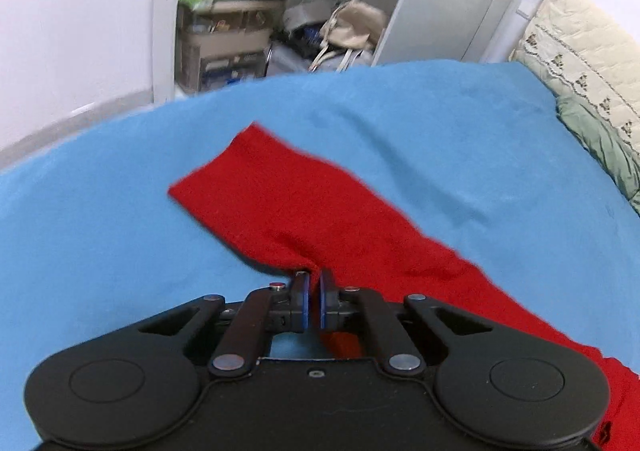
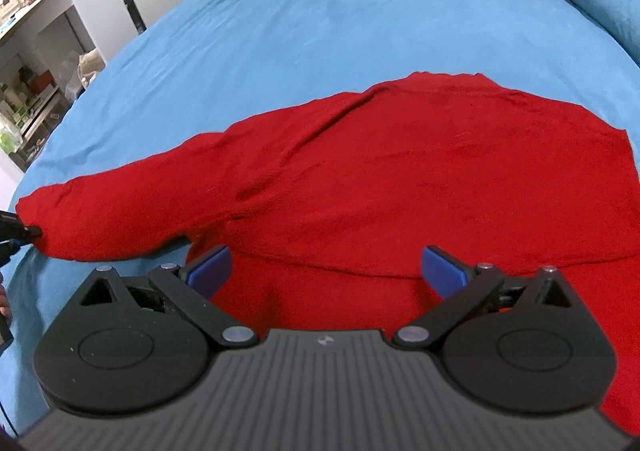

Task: Fold small clothes

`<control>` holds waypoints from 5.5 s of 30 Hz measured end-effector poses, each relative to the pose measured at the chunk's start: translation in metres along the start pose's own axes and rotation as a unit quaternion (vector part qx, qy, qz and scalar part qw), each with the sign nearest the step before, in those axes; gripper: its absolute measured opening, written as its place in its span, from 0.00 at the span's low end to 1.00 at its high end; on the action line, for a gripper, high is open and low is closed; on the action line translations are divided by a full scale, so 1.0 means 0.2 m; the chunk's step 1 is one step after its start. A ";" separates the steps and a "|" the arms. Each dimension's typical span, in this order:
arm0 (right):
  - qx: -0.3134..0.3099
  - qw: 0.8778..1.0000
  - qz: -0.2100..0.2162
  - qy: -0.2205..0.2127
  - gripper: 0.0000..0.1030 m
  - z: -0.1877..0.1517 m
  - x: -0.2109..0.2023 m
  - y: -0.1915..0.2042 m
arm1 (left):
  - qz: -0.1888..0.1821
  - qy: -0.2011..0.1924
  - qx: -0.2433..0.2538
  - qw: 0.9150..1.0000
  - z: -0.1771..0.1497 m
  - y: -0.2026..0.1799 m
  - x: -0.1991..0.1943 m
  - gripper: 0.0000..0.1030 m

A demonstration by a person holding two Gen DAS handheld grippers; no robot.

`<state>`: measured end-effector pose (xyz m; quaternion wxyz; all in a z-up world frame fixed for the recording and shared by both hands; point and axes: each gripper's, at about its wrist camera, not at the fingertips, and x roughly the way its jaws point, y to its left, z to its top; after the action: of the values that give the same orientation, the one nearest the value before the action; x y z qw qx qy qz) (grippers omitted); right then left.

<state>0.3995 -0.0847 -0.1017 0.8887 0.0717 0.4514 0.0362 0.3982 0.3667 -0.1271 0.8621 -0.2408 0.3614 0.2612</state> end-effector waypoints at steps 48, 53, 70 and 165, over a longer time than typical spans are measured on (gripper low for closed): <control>-0.351 0.936 0.003 0.006 0.83 0.10 0.13 -0.45 | -0.096 0.027 0.373 0.923 -1.05 -1.23 -0.46 0.67; -0.352 0.936 -0.002 0.015 0.63 0.09 0.27 -0.37 | -0.086 0.036 0.360 0.928 -1.00 -1.17 -0.33 0.67; 0.029 0.998 -0.058 -0.018 0.22 0.16 0.04 -1.06 | -0.100 0.038 0.348 0.931 -0.93 -1.13 -0.27 0.67; 0.029 0.991 -0.020 -0.125 1.00 -1.41 -1.55 -1.29 | -0.190 -0.018 0.306 0.933 -1.46 -0.14 -1.56 0.81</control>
<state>-0.0122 -0.3518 -0.0603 0.9364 0.0921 0.3386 -0.0043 0.0811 0.0833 -0.0688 0.9340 -0.0247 0.3555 -0.0269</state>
